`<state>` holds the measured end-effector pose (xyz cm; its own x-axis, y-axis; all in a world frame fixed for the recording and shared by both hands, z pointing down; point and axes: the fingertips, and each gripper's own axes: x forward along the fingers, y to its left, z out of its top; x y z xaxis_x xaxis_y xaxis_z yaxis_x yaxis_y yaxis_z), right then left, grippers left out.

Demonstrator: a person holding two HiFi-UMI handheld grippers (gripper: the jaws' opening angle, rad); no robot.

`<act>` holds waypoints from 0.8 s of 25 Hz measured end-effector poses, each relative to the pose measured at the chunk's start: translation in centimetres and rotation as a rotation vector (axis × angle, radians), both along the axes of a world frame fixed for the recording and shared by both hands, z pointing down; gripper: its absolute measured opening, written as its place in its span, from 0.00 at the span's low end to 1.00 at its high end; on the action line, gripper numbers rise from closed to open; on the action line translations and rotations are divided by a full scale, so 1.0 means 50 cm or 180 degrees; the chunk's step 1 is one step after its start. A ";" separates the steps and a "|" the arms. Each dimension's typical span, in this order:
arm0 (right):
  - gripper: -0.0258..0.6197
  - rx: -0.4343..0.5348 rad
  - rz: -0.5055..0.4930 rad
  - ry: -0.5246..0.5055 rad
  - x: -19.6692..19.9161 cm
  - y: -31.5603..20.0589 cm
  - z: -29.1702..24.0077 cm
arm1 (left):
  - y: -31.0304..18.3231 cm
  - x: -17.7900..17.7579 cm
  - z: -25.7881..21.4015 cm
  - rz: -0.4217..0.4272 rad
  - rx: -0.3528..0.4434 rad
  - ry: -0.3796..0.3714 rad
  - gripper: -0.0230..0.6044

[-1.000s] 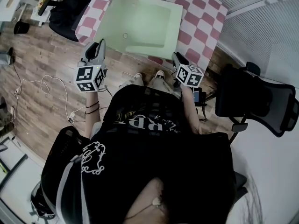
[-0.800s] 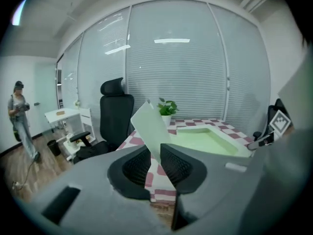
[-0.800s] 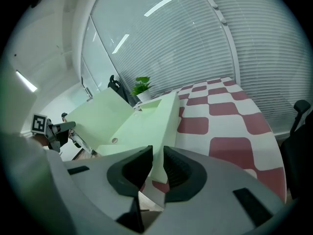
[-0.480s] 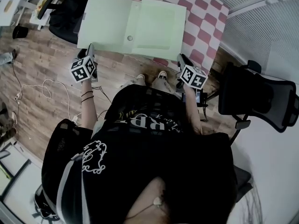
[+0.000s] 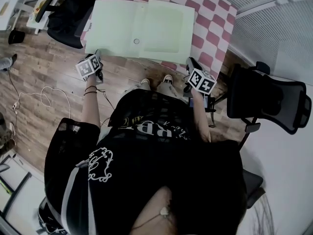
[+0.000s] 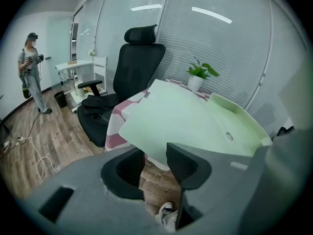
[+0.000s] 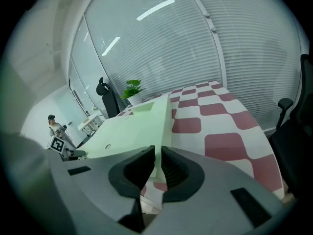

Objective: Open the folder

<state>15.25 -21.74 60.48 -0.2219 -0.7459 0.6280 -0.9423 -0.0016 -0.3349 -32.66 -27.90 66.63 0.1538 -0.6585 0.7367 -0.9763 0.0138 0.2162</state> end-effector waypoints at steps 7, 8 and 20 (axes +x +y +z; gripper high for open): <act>0.10 -0.0019 0.0088 0.0048 -0.003 0.001 -0.001 | 0.000 -0.006 0.012 -0.0015 0.0037 0.0163 0.27; 0.10 -0.0018 0.0103 0.0044 -0.002 0.001 -0.002 | 0.001 -0.006 0.008 -0.0005 0.0049 0.0185 0.27; 0.11 0.0396 0.0095 0.0314 -0.025 -0.030 -0.110 | 0.003 0.007 -0.132 0.0209 0.0723 0.0409 0.30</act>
<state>14.01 -23.26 55.00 -0.1401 -0.8245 0.5482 -0.9708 0.0055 -0.2400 -32.29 -27.75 60.02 0.2843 -0.7903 0.5428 -0.9378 -0.1116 0.3287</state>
